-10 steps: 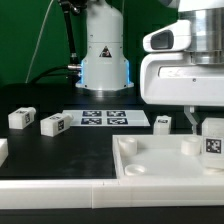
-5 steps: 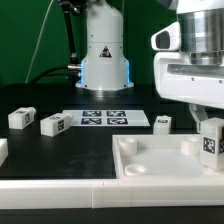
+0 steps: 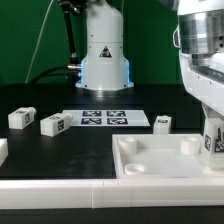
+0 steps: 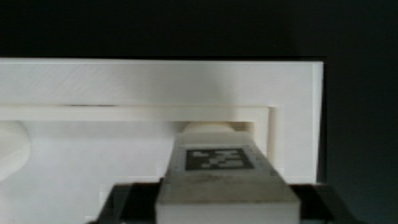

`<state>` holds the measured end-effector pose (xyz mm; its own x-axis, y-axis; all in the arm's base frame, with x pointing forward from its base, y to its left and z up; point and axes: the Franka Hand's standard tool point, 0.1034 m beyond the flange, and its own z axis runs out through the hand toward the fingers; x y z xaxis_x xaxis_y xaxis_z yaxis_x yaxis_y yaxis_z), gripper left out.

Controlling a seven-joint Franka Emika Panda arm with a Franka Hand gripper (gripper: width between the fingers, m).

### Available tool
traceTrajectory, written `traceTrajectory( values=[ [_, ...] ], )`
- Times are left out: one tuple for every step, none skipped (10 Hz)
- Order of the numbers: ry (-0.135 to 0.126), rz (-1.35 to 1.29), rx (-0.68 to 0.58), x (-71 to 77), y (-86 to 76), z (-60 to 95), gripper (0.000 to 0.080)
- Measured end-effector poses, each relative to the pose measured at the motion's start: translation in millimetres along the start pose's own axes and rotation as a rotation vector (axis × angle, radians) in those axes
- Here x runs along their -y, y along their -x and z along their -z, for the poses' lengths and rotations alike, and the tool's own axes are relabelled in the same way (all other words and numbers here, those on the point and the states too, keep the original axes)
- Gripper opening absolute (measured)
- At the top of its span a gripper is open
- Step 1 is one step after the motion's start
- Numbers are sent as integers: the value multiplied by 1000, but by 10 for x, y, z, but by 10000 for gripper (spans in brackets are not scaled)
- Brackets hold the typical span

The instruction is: Assemble one leg

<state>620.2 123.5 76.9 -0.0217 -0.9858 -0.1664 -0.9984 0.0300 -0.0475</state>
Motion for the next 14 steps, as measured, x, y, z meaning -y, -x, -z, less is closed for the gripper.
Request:
traceTrajectory(
  values=[
    [0,-39,0,0,-1,0,290],
    [0,-13,0,0,-2,-1,300],
    [0,37,0,-1,-2,-3,300],
    [3,65,1,-5,-9,-7,481],
    [12,151,1,-17,-15,-12,615],
    [22,267,5,-18,-15,-8,615],
    [27,396,8,-16,-19,-3,639],
    [35,519,14,-23,-23,-4,646],
    [40,601,15,-27,-17,-1,646],
    [45,740,19,-32,-15,0,646],
    [55,862,25,-41,-11,-1,649],
    [67,964,27,-42,-6,2,649],
    [77,1069,25,-48,-7,3,649],
    [91,1185,16,-52,-12,5,649]
  ],
)
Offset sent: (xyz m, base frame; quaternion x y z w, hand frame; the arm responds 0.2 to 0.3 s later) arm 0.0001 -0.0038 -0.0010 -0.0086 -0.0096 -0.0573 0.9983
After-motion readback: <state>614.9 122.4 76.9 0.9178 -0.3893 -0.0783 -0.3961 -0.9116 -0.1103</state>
